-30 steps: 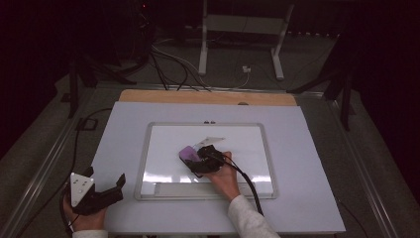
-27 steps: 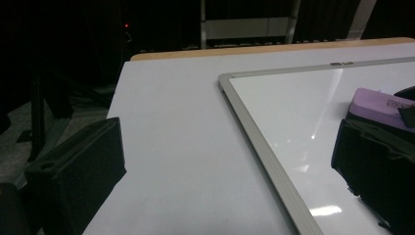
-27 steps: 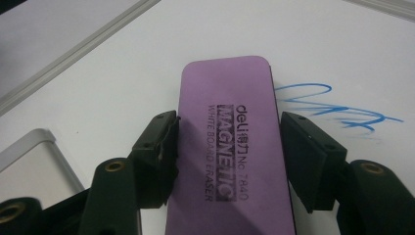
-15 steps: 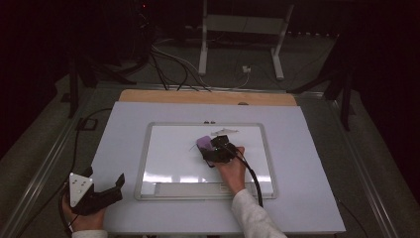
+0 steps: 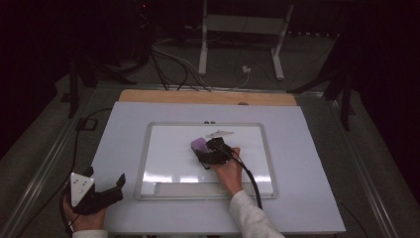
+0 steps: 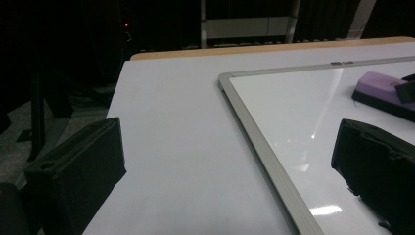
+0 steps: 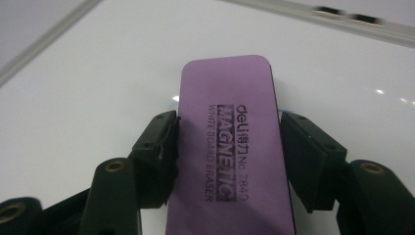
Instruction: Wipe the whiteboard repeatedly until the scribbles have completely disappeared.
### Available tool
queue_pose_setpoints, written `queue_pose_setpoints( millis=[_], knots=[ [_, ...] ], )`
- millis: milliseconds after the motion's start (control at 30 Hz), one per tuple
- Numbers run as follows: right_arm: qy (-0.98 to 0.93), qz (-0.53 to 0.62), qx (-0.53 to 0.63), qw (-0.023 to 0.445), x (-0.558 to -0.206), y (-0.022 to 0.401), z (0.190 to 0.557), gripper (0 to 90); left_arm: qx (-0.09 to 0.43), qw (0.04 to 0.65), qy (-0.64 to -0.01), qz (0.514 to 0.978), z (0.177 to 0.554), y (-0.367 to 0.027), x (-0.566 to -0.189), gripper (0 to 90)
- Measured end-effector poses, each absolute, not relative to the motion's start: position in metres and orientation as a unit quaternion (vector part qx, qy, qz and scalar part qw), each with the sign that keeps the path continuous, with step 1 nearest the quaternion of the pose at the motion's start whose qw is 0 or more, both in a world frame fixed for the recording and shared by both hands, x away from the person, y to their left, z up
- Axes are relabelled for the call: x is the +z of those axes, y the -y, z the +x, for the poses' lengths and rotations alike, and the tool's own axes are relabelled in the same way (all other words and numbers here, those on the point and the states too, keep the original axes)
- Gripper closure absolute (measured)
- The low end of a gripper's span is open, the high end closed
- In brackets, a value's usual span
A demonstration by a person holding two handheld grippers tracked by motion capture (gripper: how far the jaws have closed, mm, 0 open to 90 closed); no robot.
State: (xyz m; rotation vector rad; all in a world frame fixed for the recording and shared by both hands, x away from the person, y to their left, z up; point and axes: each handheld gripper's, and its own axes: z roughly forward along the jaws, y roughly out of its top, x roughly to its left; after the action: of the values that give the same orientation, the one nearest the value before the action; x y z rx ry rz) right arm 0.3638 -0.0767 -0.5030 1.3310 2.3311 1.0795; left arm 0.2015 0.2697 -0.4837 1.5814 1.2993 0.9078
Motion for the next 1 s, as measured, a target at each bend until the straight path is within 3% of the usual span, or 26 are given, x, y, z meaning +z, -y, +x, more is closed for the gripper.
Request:
queue_pose_setpoints(
  millis=[233, 733, 1000],
  knots=[
    [-0.822, 0.414, 0.376, 0.103, -0.503, 0.063, 0.361, 41.5, 0.365, 0.437, -0.523, 0.634, 0.201, -0.27, -0.484, 0.2],
    [-0.764, 0.521, 0.348, 0.151, -0.501, 0.103, 0.383, 41.5, 0.366, 0.437, -0.523, 0.633, 0.201, -0.271, -0.483, 0.2],
    [-0.771, 0.509, 0.351, 0.149, -0.501, 0.095, 0.38, 41.5, 0.365, 0.437, -0.523, 0.634, 0.201, -0.27, -0.484, 0.2]
  ],
)
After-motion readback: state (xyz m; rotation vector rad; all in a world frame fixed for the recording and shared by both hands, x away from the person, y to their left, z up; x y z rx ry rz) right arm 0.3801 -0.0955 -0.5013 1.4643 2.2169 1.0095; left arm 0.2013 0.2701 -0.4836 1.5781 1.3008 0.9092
